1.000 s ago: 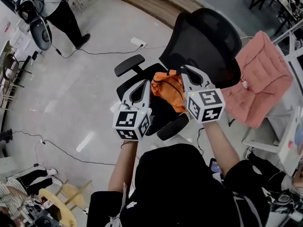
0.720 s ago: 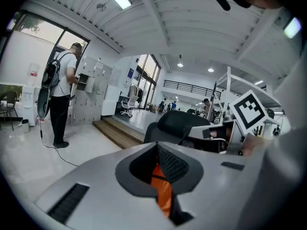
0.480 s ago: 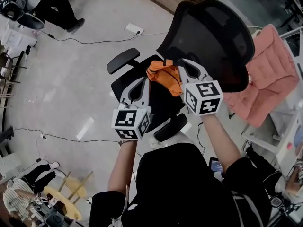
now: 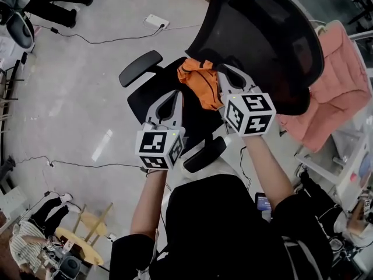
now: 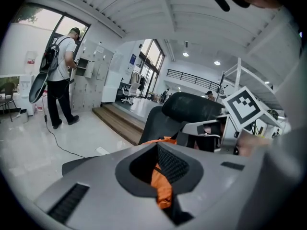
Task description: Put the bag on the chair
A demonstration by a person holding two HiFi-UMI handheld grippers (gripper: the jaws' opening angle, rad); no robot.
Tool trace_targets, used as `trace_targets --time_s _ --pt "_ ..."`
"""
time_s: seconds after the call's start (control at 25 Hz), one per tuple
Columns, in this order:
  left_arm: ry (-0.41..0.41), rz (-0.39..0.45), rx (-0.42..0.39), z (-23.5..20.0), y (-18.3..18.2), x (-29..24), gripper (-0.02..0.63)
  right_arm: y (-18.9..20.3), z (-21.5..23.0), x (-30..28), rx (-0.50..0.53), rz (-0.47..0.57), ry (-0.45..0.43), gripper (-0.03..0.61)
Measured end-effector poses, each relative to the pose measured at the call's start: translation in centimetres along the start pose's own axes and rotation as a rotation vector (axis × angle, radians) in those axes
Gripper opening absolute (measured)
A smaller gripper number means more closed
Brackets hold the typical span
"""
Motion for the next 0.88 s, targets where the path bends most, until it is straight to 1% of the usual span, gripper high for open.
trace_targets --time_s 0.2,0.4,0.56,0.72,0.88 --pt "-0.005 -0.027 0.020 -0.5 1.0 -1.5 0.011 1.7 2.0 -1.0 -0.062 -0.030 0.036 0.000" --pt "-0.003 -0.060 0.032 -0.6 2.5 -3.0 0.011 3.7 4.0 -1.8 -0.072 -0.063 0.078 0.000" --pt "0.019 -0.089 0.036 -0.2 3.6 -4.6 0.011 4.6 5.2 -2.2 -0.089 -0.056 0.102 0.000" --pt "0.054 -0.113 0.038 0.5 4.6 -6.3 0.011 5.2 6.8 -2.8 -0.069 -0.053 0.145 0.000" --pt "0.078 -0.135 0.040 1.2 5.4 -7.3 0.011 6.7 8.0 -2.5 -0.029 -0.078 0.197 0.000"
Point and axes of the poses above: the fingertips, and each gripper's own axes: x backward along the fingers, z to its right, y out of its underside, the point moved 3 cm from there along x, backward along the fingers, and after that the axes turned 5 degrees about x, right-handed, at the moved point
